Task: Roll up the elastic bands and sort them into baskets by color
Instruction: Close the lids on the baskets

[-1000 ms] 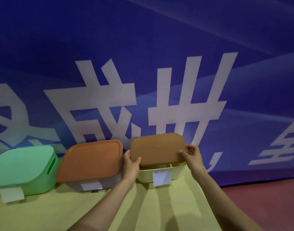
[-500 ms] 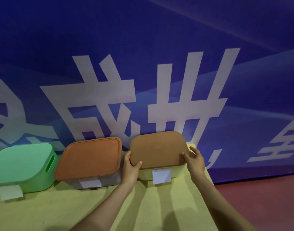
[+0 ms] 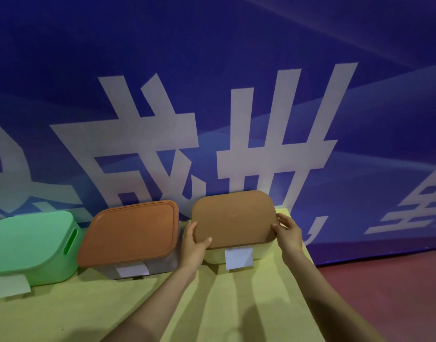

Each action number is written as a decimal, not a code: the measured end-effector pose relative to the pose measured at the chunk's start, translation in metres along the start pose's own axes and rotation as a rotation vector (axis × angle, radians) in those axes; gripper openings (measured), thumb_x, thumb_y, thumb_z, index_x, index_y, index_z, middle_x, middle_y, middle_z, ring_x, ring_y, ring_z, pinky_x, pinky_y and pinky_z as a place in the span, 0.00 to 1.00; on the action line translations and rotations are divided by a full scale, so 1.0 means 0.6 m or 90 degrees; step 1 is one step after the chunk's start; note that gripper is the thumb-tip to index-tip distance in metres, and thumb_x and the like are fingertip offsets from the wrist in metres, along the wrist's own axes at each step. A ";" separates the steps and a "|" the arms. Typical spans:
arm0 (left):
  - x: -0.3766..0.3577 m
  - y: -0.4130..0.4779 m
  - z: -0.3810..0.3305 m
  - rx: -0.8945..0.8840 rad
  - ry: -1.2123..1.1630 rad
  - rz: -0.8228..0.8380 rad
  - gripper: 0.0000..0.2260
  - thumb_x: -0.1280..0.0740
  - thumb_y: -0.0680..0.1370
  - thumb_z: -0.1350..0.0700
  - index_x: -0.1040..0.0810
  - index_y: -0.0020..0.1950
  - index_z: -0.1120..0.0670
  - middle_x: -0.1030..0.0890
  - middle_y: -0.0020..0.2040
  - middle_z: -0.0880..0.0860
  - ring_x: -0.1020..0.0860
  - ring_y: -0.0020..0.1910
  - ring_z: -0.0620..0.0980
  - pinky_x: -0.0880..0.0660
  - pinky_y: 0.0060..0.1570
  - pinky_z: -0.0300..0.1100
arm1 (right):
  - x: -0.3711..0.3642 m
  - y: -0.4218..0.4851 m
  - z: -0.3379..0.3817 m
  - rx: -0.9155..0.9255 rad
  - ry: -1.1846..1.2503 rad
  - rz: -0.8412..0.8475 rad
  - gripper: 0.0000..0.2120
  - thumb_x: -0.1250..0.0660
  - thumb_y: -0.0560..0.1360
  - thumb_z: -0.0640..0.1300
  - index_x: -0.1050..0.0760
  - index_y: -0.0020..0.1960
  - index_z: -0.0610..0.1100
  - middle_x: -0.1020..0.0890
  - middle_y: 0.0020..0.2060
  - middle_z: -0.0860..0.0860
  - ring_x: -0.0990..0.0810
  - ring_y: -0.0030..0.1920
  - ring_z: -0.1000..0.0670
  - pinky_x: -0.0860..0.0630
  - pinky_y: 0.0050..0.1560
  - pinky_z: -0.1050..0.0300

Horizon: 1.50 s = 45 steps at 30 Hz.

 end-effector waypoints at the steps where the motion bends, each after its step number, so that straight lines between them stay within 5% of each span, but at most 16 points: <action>1: 0.000 0.001 -0.005 -0.010 0.046 0.003 0.29 0.29 0.74 0.61 0.35 0.73 0.53 0.35 0.73 0.52 0.33 0.69 0.52 0.33 0.68 0.50 | -0.004 0.000 0.008 0.062 -0.096 0.005 0.19 0.38 0.77 0.34 0.28 0.67 0.42 0.26 0.65 0.45 0.28 0.65 0.45 0.30 0.62 0.52; 5: -0.011 0.004 -0.033 -0.075 0.321 0.045 0.29 0.33 0.77 0.52 0.39 0.76 0.54 0.51 0.79 0.50 0.51 0.77 0.51 0.48 0.73 0.47 | -0.039 0.009 0.026 0.277 -0.454 0.099 0.21 0.44 0.80 0.37 0.36 0.73 0.43 0.39 0.75 0.45 0.43 0.75 0.44 0.42 0.73 0.52; 10: -0.042 0.007 -0.055 -0.167 0.567 0.147 0.26 0.43 0.81 0.47 0.44 0.77 0.51 0.51 0.79 0.49 0.57 0.77 0.50 0.59 0.74 0.50 | -0.073 0.029 0.032 0.272 -0.594 0.152 0.26 0.46 0.82 0.53 0.47 0.77 0.45 0.48 0.77 0.48 0.52 0.77 0.45 0.49 0.75 0.52; 21: -0.059 0.017 -0.045 -0.200 0.610 0.162 0.26 0.45 0.81 0.43 0.46 0.77 0.48 0.52 0.79 0.48 0.58 0.77 0.48 0.62 0.73 0.49 | -0.071 0.027 0.005 0.292 -0.677 0.122 0.28 0.55 0.82 0.57 0.54 0.78 0.46 0.51 0.78 0.50 0.51 0.77 0.46 0.49 0.76 0.49; 26: -0.049 0.018 -0.063 -0.209 0.530 0.179 0.24 0.39 0.80 0.48 0.37 0.75 0.51 0.43 0.77 0.50 0.48 0.76 0.50 0.51 0.74 0.44 | -0.077 0.027 0.025 0.257 -0.773 0.106 0.26 0.55 0.83 0.54 0.50 0.78 0.46 0.50 0.78 0.50 0.55 0.77 0.46 0.56 0.74 0.41; 30: 0.002 0.029 -0.090 -0.189 0.325 0.114 0.15 0.37 0.79 0.61 0.27 0.67 0.57 0.29 0.68 0.52 0.31 0.67 0.49 0.38 0.61 0.32 | -0.121 0.009 0.058 0.358 -0.607 0.123 0.18 0.48 0.82 0.44 0.34 0.70 0.39 0.34 0.72 0.43 0.41 0.74 0.44 0.44 0.73 0.51; 34: 0.084 0.047 -0.097 -0.194 0.267 0.012 0.12 0.38 0.78 0.65 0.23 0.60 0.58 0.24 0.59 0.53 0.25 0.58 0.50 0.33 0.54 0.35 | -0.220 -0.066 0.092 0.310 -0.365 0.268 0.13 0.41 0.80 0.42 0.27 0.63 0.40 0.22 0.59 0.44 0.25 0.60 0.44 0.32 0.57 0.61; 41: 0.213 0.089 -0.058 -0.158 0.325 -0.096 0.12 0.34 0.76 0.65 0.22 0.60 0.60 0.23 0.60 0.57 0.25 0.60 0.57 0.29 0.61 0.48 | -0.384 -0.140 0.083 0.179 -0.325 0.358 0.18 0.43 0.81 0.44 0.32 0.68 0.38 0.25 0.64 0.41 0.27 0.63 0.41 0.30 0.59 0.51; 45: 0.265 0.109 -0.031 -0.148 0.460 -0.101 0.17 0.33 0.77 0.54 0.25 0.65 0.55 0.29 0.69 0.55 0.37 0.72 0.57 0.44 0.72 0.53 | -0.428 -0.134 0.060 0.052 -0.292 0.299 0.22 0.45 0.82 0.47 0.38 0.72 0.38 0.29 0.67 0.40 0.30 0.66 0.39 0.32 0.61 0.51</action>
Point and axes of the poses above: each hand's wrist, its own y-axis towards the middle knuckle, its own x-axis out of the back of the hand, z = x × y, the point moved 4 cm from there along y, towards the middle knuckle
